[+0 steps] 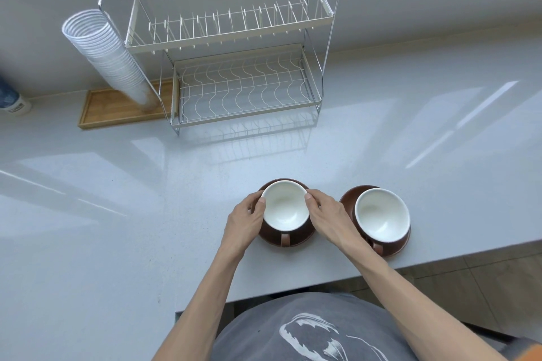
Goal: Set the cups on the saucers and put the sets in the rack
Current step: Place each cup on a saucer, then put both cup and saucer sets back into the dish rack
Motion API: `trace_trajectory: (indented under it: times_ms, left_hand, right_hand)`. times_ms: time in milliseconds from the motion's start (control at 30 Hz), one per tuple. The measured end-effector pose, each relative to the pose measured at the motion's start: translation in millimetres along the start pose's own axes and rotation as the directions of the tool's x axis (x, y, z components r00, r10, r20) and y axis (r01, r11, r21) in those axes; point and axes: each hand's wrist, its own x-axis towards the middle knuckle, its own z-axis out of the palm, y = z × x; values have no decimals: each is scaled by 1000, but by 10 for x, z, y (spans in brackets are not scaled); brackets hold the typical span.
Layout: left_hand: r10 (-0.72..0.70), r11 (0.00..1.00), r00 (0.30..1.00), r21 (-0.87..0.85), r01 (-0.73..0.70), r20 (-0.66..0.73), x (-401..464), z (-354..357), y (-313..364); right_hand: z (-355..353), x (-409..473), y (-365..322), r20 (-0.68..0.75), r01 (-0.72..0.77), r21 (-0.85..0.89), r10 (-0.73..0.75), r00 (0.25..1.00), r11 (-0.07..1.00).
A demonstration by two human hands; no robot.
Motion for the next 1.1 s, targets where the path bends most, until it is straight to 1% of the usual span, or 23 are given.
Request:
trace_trajectory:
  times_ms: [233,433,867,1100]
  left_hand:
    - [-7,999,1000,-36,7,12,204,-14,70]
    - [21,998,1000,-53,-21,-5,385,-49,222]
    - [26,997,999,-66,-27,-27,877,-126,712]
    - [66,992,996,-108,-71,-52,1122,-219,1110]
  right_hand:
    - [-100,201,-117,23,-4,2,4,1000,1000]
    - [-216,407,-270,12,8,36,-9,1000,999]
    - [-549,979,-606,-28,25,54,-24,999,998]
    - [-817,1273,-889,-73,59,45,-56,996,997]
